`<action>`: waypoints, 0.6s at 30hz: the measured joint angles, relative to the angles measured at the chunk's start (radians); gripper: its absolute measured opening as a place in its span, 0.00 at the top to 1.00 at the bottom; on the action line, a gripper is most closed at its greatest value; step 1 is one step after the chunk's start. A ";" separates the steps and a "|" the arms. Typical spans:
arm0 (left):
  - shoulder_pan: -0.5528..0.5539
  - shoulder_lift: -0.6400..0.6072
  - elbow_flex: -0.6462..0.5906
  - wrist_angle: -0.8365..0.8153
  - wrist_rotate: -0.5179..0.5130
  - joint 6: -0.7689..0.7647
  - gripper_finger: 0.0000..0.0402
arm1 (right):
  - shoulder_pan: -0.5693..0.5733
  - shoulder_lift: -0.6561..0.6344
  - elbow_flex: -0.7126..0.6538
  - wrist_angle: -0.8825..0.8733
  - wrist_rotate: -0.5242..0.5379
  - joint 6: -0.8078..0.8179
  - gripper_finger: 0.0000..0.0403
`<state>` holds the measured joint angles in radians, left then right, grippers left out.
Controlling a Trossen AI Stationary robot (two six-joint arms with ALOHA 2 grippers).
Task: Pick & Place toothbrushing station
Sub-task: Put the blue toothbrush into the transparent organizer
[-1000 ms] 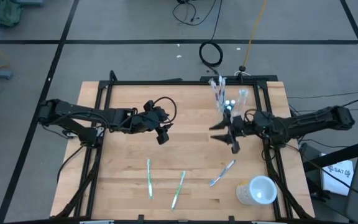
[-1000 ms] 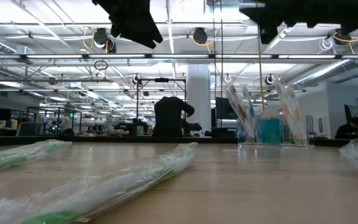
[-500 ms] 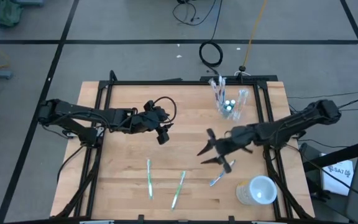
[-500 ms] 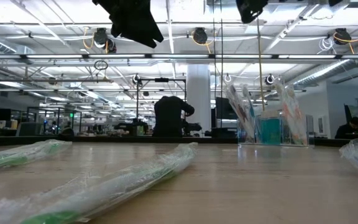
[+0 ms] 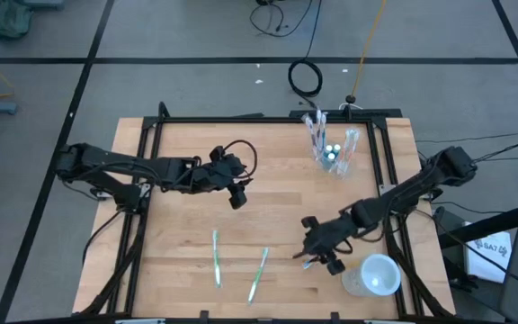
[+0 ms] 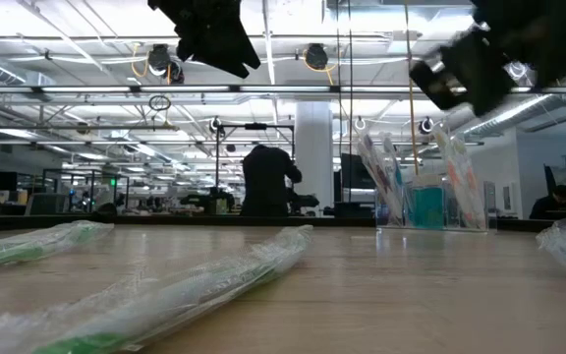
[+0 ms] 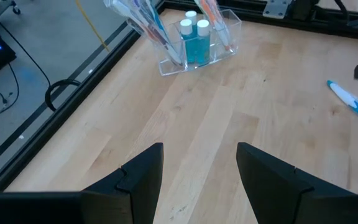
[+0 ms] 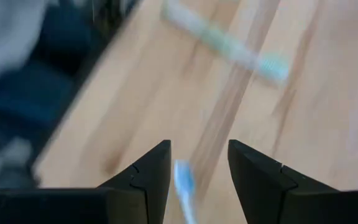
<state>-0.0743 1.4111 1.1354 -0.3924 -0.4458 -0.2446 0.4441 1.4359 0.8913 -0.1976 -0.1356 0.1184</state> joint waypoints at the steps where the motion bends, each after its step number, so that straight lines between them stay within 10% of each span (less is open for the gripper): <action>1: 0.001 0.003 0.000 0.007 0.000 0.000 0.47 | 0.010 0.013 0.000 -0.035 0.000 -0.015 0.63; 18: 0.000 0.095 0.001 0.111 0.056 -0.020 0.47 | 0.002 0.233 0.000 -0.060 -0.102 0.019 0.60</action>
<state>-0.0738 1.5061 1.1362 -0.2815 -0.3897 -0.2646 0.4465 1.6691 0.8909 -0.2580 -0.2380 0.1373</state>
